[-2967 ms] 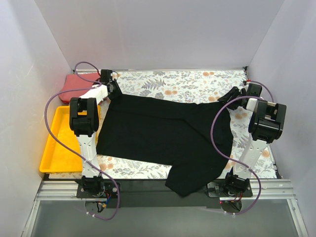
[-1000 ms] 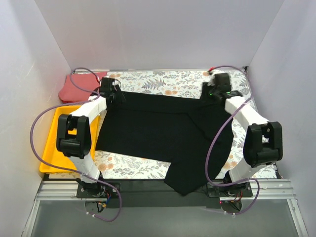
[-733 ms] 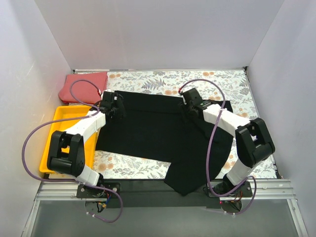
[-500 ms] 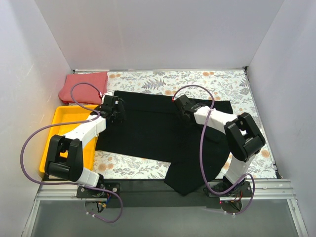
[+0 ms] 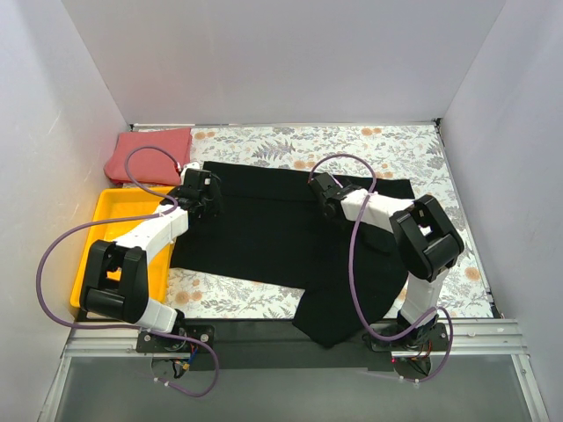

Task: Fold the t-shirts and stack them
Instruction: Fold the tshirt

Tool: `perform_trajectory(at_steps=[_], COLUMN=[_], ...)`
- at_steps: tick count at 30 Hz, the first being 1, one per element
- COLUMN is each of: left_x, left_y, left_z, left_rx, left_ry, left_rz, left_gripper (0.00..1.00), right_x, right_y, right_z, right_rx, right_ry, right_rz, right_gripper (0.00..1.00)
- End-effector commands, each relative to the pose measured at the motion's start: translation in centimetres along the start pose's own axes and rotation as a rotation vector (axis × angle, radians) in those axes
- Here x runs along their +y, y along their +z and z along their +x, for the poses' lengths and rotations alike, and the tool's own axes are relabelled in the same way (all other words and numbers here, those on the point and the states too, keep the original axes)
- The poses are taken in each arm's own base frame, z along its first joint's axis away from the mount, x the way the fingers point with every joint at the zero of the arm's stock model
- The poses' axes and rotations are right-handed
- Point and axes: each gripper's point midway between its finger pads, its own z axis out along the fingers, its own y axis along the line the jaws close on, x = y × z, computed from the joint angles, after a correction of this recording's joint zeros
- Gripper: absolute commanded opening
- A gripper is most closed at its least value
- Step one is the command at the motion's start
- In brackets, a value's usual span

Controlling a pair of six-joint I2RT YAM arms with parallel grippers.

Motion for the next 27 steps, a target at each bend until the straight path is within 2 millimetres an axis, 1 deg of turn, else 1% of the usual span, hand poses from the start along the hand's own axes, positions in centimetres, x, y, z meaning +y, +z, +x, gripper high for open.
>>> perform_trajectory(at_steps=[1, 3, 4, 5, 6, 7, 8, 9, 10, 11, 12, 14, 15, 16, 17, 18, 19, 20, 21, 23, 24, 27], left_x=[-0.5, -0.4, -0.4, -0.4, -0.3, -0.4, -0.5, -0.5, -0.6, -0.6, -0.5, -0.5, -0.5, -0.5, -0.6, -0.6, -0.6, -0.7, -0.7, -0.7, -0.7, -0.8], left_y=[-0.5, -0.6, -0.6, -0.6, -0.5, -0.5, -0.6, -0.5, -0.5, -0.4, -0.4, -0.4, -0.4, -0.4, -0.3, -0.3, -0.2, -0.2, -0.2, -0.2, -0.2, -0.2], left_z=[-1.5, -1.5, -1.4, -1.4, -1.3, -1.3, -1.4, -1.4, -1.2, -1.3, -1.2, -1.2, -1.1, -1.1, -1.0, -0.9, -1.0, -0.9, -1.0, -1.0, -0.9, -0.9], left_rx=[-0.046, -0.048, -0.047, -0.046, -0.043, -0.043, -0.045, -0.043, -0.037, -0.039, -0.037, -0.036, -0.033, -0.031, -0.028, -0.025, -0.025, -0.022, -0.024, -0.023, -0.020, -0.021], left_ry=[0.002, 0.003, 0.003, 0.003, 0.006, 0.005, 0.005, 0.005, 0.006, 0.007, 0.008, 0.008, 0.010, 0.009, 0.011, 0.011, 0.010, 0.013, 0.012, 0.011, 0.012, 0.012], left_rz=[0.014, 0.014, 0.012, 0.011, 0.009, 0.013, 0.015, 0.018, 0.020, 0.021, 0.018, 0.019, 0.019, 0.021, 0.022, 0.024, 0.023, 0.026, 0.027, 0.025, 0.026, 0.032], left_gripper=[0.68, 0.68, 0.68, 0.68, 0.68, 0.68, 0.68, 0.68, 0.68, 0.68, 0.68, 0.68, 0.68, 0.68, 0.68, 0.68, 0.68, 0.68, 0.68, 0.68, 0.68, 0.68], right_x=[-4.2, -5.6, -6.3, -6.8, -7.8, -8.3, -8.7, -9.7, -9.8, -9.9, -10.4, -10.6, -11.4, -11.1, -11.0, -11.5, -11.8, -11.2, -10.6, -9.4, -8.1, -5.8], right_y=[-0.2, 0.4, 0.6, 0.9, 1.5, 1.9, 2.1, 2.7, 3.0, 3.2, 3.7, 4.4, 4.7, 4.9, 4.9, 4.9, 4.4, 3.8, 2.8, 1.9, 1.2, 0.7], right_z=[-1.3, -1.0, -1.4, -1.3, -1.1, -1.1, -1.9, -1.7, -1.9, -2.9, -2.8, -3.1, -3.1, -3.2, -3.4, -3.1, -3.1, -3.6, -3.8, -4.0, -3.6, -3.1], right_rx=[-0.004, 0.013, 0.008, 0.012, 0.025, 0.023, 0.001, 0.006, -0.002, -0.037, -0.038, -0.049, -0.052, -0.053, -0.062, -0.051, -0.056, -0.081, -0.104, -0.124, -0.124, -0.130], right_ry=[0.021, 0.052, 0.073, 0.087, 0.111, 0.130, 0.154, 0.175, 0.183, 0.207, 0.228, 0.268, 0.300, 0.330, 0.352, 0.367, 0.377, 0.378, 0.371, 0.353, 0.316, 0.253], right_rz=[0.109, 0.114, 0.118, 0.112, 0.111, 0.104, 0.077, 0.064, 0.040, -0.009, -0.028, -0.071, -0.095, -0.134, -0.169, -0.156, -0.150, -0.194, -0.220, -0.254, -0.271, -0.310], right_gripper=[0.71, 0.71, 0.71, 0.71, 0.72, 0.71, 0.71, 0.71, 0.71, 0.71, 0.71, 0.71, 0.71, 0.71, 0.70, 0.70, 0.67, 0.65, 0.61, 0.59, 0.58, 0.54])
